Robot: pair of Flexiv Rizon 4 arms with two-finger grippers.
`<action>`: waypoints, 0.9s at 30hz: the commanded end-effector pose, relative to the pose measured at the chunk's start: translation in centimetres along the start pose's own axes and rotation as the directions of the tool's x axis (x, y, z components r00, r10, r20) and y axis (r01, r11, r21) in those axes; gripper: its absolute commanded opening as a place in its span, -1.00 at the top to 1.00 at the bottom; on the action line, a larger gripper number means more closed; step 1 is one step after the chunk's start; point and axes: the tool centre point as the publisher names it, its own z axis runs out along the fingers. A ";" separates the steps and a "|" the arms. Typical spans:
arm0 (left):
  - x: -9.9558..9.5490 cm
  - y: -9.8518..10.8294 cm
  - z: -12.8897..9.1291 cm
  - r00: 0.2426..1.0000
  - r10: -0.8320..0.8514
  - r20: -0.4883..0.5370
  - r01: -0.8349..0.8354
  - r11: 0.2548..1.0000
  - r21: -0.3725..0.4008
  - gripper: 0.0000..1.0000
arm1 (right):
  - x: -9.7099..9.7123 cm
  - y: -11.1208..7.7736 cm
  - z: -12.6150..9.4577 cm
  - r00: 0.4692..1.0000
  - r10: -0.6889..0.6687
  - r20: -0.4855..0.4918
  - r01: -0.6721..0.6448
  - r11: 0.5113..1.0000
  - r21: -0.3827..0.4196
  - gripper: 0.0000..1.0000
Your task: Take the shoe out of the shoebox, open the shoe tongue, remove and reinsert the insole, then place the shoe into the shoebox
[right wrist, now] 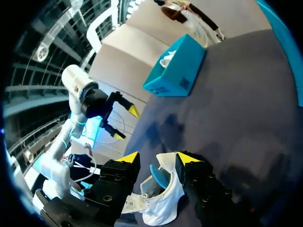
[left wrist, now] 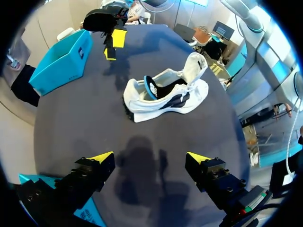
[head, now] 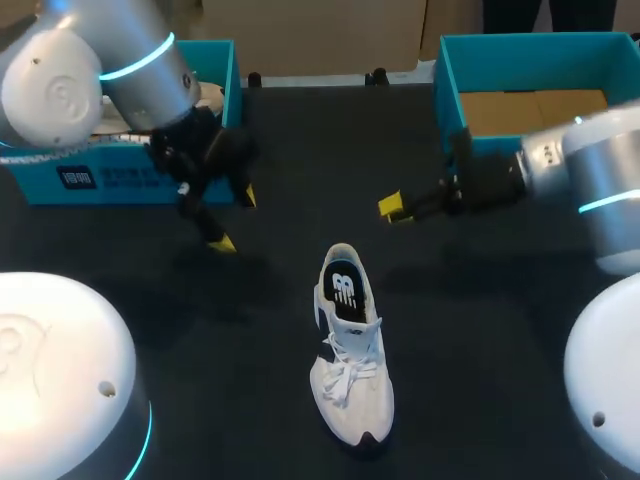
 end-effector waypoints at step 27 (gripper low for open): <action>-5.4 5.4 -8.7 0.981 0.152 -0.124 -0.164 0.982 -0.090 -1.00 | 4.3 -0.6 -3.3 0.757 0.234 0.610 -0.340 0.938 0.062 1.00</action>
